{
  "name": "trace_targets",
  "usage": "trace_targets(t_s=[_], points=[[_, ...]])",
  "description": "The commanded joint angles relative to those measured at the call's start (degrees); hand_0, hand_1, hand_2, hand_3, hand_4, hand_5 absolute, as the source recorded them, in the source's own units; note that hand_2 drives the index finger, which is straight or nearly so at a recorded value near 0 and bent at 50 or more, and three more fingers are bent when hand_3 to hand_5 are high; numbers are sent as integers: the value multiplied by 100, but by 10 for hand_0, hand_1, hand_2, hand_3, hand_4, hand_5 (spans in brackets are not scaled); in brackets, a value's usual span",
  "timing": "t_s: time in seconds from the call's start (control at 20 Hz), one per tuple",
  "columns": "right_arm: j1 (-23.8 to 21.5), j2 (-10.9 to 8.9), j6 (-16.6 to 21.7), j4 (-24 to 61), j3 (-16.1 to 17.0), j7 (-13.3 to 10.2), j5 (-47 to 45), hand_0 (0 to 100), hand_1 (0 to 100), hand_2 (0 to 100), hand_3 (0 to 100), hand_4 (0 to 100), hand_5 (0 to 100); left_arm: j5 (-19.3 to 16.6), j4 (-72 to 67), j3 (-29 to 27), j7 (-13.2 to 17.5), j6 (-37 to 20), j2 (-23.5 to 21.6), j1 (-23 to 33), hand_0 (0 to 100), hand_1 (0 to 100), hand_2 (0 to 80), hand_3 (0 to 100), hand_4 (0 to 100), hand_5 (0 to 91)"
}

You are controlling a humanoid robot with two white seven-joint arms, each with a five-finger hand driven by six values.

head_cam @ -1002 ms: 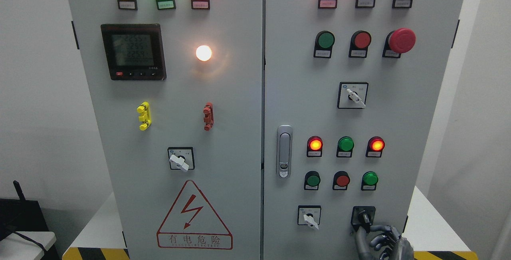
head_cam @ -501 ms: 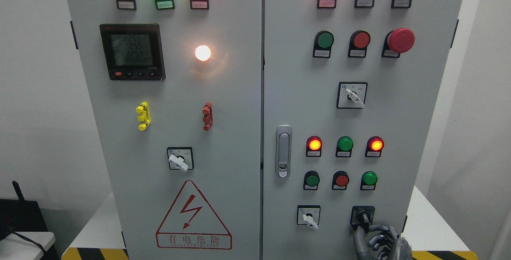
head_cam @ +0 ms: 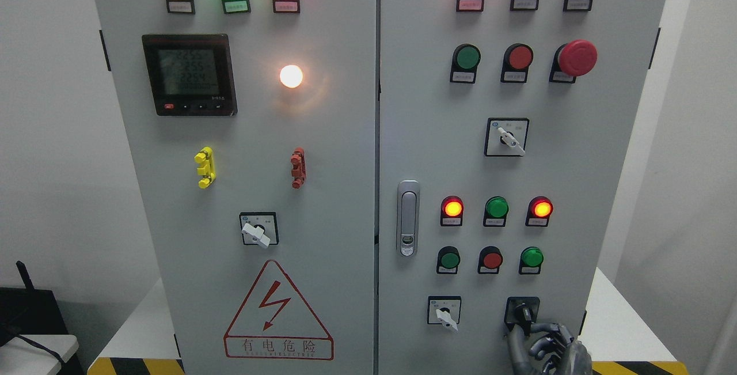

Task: Trip black knob to open circuit
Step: 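Close the right hand fingers around the black rotary knob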

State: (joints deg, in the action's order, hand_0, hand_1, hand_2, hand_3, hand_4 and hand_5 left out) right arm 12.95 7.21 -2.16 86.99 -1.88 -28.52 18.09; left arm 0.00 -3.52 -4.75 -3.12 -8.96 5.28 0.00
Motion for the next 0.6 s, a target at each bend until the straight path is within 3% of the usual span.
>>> trace_targets(t_s=[0.0,0.55], points=[[14,0,-4,3,-41,5,-122,509,736,595,896,906,965,-193,0,0,5,0,-1,-44,120,389,0,0,0,0],[15,0,5,11,-49,22,-341,524,734,605,909,913,965,-193,0,0,5,0,-1,-44,120,389,0,0,0,0]])
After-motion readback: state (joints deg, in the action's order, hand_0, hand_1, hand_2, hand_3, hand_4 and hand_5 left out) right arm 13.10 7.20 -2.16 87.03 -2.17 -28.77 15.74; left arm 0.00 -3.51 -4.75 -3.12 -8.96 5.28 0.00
